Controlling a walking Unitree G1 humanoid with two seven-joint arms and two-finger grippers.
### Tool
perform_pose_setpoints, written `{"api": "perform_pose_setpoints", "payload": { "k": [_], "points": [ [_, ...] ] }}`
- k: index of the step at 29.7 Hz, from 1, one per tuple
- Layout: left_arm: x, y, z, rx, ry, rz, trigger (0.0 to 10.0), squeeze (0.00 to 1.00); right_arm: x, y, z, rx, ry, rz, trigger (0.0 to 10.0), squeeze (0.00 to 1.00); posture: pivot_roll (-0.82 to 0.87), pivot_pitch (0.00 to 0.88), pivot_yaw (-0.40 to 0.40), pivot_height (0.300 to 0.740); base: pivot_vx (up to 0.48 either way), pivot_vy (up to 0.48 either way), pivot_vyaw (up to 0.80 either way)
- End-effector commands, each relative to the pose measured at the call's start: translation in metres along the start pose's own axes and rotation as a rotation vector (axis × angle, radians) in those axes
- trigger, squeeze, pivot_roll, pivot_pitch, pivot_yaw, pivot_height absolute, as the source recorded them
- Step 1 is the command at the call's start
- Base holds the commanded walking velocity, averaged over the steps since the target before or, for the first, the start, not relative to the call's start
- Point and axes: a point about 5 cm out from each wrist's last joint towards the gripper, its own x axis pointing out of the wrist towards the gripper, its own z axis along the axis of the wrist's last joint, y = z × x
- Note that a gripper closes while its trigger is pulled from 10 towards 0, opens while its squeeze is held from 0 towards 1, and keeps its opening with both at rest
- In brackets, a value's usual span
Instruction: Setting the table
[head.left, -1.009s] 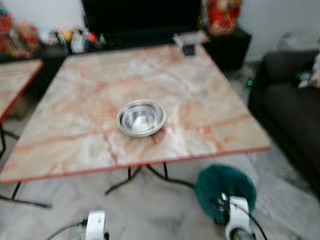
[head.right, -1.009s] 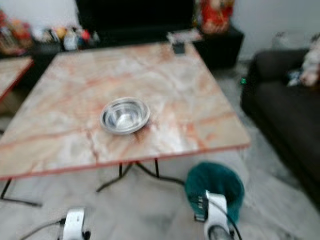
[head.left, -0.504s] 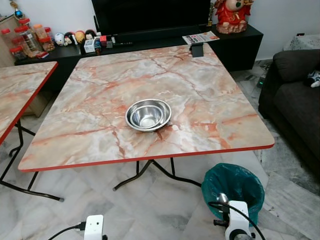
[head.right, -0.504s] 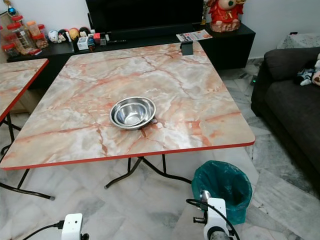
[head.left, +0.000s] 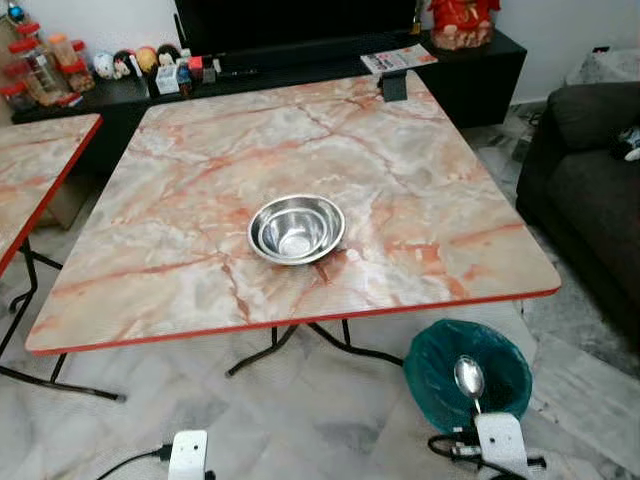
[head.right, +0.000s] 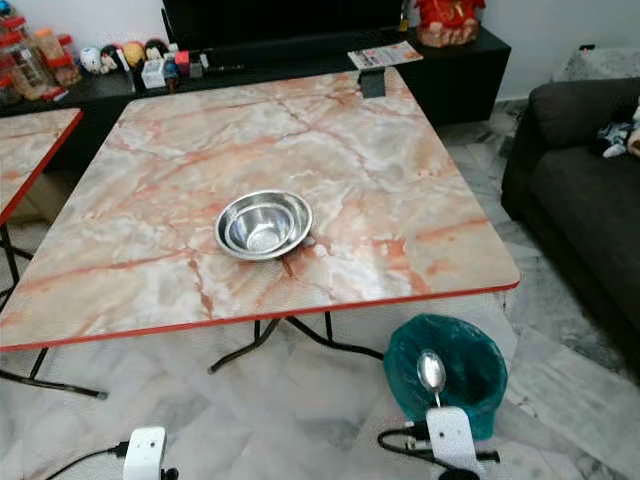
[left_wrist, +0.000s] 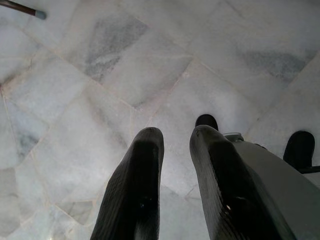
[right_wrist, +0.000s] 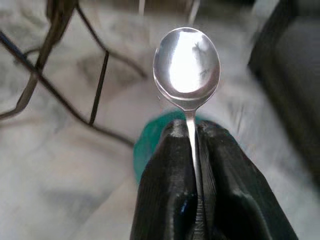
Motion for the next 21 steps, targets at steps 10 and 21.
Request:
{"api": "perform_pose_setpoints", "payload": {
  "k": [10,21],
  "points": [
    [0.0,0.005,0.001,0.034,0.002,-0.007,10.0,0.0,-0.001,-0.013,0.076,-0.136,-0.317,-0.102,10.0,0.0,-0.1,0.075,0.116,0.74,0.0,0.0,0.0],
    [0.001,0.003,0.006,-0.006,-0.022,0.005,10.0,0.0,0.052,0.011,0.158,0.019,-0.491,-0.006,10.0,0.0,-0.08,0.054,0.099,0.74,0.0,0.0,0.0]
  ]
}}
